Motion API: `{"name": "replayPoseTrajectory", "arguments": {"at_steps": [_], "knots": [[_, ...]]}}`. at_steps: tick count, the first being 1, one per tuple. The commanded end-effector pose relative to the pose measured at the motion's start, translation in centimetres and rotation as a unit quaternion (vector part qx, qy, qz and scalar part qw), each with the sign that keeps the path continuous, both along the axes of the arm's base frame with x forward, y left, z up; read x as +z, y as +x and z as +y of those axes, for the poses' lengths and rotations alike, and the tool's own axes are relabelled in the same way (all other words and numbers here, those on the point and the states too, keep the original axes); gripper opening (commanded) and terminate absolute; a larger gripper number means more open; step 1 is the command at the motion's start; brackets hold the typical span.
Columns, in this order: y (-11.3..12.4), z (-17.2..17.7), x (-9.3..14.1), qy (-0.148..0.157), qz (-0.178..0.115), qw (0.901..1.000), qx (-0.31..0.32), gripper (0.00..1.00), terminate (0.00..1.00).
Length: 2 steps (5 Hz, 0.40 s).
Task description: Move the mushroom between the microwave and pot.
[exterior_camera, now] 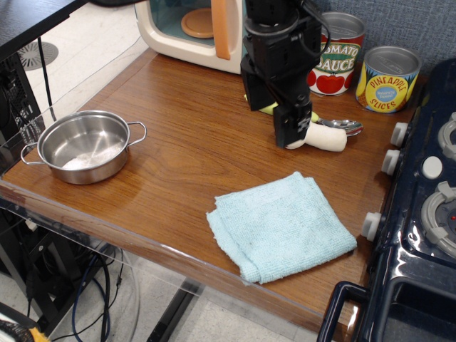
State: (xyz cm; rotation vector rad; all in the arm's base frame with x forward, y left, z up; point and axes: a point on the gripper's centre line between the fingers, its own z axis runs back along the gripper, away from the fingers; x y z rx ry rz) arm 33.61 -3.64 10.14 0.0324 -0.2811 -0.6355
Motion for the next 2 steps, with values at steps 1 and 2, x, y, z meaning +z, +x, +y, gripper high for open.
{"name": "replayPoseTrajectory", "arguments": {"at_steps": [1,2], "knots": [[2.6,1.6,0.3,0.007,-0.036,0.9957,0.085,1.00,0.00],[3.4,2.0,-1.0,0.001,-0.026,0.9923,0.121,1.00,0.00]]}}
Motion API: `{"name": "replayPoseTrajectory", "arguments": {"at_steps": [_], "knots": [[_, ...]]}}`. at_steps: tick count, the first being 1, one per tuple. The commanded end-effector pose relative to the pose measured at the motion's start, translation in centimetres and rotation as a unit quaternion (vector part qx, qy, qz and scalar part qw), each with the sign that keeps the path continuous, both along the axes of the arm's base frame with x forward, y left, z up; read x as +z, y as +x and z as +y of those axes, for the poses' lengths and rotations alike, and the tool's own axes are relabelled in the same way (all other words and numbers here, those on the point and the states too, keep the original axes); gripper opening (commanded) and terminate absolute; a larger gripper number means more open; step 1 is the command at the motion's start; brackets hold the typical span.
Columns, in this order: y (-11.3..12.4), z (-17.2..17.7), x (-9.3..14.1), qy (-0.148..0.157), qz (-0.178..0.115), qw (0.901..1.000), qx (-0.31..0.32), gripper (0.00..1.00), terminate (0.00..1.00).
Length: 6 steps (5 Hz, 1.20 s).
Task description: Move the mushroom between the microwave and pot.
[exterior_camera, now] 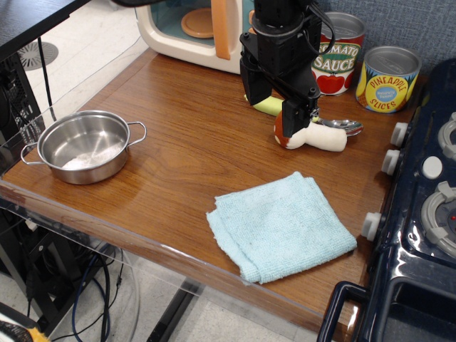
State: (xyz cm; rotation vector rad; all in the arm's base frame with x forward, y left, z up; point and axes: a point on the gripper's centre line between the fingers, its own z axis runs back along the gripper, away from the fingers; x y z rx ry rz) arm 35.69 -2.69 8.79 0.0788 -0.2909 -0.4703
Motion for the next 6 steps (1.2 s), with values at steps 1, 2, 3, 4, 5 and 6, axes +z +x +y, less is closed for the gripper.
{"name": "replayPoseTrajectory", "arguments": {"at_steps": [1,2,3,4,5,6], "knots": [[2.7,1.0,-0.7,-0.018,-0.010,0.9984,0.052,1.00,0.00],[3.6,0.8,-2.1,-0.019,0.005,0.9973,0.071,1.00,0.00],[4.0,0.6,-3.1,-0.018,0.017,0.9973,0.069,1.00,0.00],[4.2,0.6,-3.4,-0.014,0.019,0.9968,0.076,0.00,0.00],[4.4,0.7,-3.9,-0.018,0.022,0.9968,0.075,0.00,0.00],[4.1,0.5,-3.5,-0.014,0.017,0.9976,0.065,0.00,0.00]]}}
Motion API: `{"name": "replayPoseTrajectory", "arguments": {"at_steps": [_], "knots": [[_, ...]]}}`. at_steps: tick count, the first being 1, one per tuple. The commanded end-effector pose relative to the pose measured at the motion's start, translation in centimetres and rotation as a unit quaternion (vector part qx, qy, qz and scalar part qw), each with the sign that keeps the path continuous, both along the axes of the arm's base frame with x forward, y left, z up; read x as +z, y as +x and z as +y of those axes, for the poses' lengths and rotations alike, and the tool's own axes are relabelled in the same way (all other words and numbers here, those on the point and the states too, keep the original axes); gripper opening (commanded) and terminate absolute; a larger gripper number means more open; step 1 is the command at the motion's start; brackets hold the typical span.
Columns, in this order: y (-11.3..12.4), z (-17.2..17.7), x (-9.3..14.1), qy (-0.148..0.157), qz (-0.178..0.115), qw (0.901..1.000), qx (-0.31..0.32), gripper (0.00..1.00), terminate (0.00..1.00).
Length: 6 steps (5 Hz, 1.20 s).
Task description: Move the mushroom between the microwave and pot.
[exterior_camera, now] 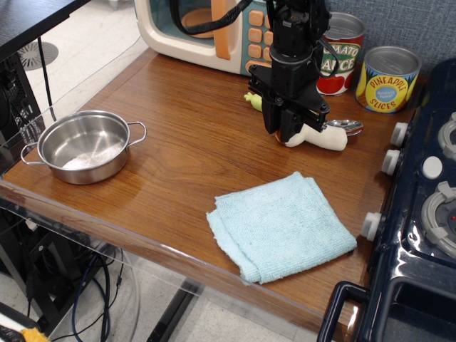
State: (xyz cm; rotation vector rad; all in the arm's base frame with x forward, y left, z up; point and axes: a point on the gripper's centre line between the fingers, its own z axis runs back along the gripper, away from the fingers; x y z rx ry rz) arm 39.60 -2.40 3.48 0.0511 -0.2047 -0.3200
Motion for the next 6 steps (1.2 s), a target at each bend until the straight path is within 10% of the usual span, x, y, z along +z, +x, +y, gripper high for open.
{"name": "replayPoseTrajectory", "arguments": {"at_steps": [1,6], "knots": [[-0.2,0.2,2.7,-0.004,-0.034,0.9993,-0.014,0.00,0.00],[-5.3,8.3,12.9,0.038,-0.088,0.9954,0.005,0.00,0.00]]}}
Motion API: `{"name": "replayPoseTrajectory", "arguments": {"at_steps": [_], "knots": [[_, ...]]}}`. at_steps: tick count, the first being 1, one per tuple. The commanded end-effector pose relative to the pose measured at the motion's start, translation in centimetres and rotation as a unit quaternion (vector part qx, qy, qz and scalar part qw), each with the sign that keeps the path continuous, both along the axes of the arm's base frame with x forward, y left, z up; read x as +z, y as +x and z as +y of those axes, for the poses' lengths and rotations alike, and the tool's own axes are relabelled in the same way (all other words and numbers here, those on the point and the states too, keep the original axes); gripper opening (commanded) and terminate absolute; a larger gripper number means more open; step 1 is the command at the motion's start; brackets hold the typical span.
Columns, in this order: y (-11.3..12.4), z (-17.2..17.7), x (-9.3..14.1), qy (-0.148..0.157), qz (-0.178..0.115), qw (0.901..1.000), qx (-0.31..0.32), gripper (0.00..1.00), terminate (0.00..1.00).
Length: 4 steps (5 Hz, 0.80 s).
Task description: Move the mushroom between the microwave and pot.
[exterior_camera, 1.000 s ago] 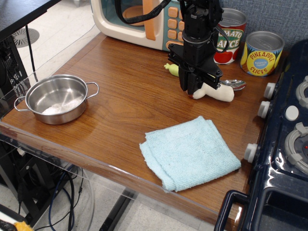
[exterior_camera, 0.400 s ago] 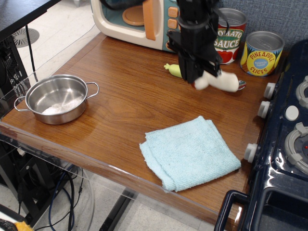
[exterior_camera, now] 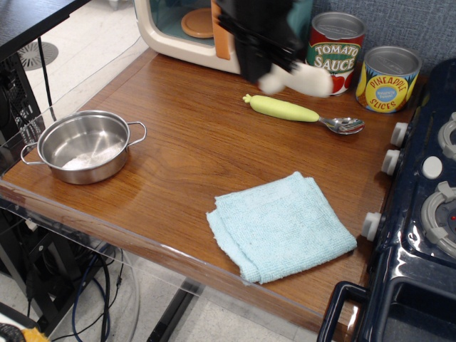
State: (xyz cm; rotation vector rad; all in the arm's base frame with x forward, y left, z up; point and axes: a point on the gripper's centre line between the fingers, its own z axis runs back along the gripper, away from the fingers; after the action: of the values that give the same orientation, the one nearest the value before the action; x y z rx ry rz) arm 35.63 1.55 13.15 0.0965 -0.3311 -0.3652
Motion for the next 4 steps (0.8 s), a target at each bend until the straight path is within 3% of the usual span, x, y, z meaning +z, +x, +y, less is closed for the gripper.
{"name": "replayPoseTrajectory", "arguments": {"at_steps": [1,3,4], "knots": [[-1.2,8.3,3.4,0.042,-0.016,0.9972,0.059,0.00,0.00],[-0.1,15.2,0.3,0.067,0.038,0.9932,0.087,0.00,0.00],[0.7,16.9,-1.0,0.073,0.051,0.9917,0.093,0.00,0.00]]}}
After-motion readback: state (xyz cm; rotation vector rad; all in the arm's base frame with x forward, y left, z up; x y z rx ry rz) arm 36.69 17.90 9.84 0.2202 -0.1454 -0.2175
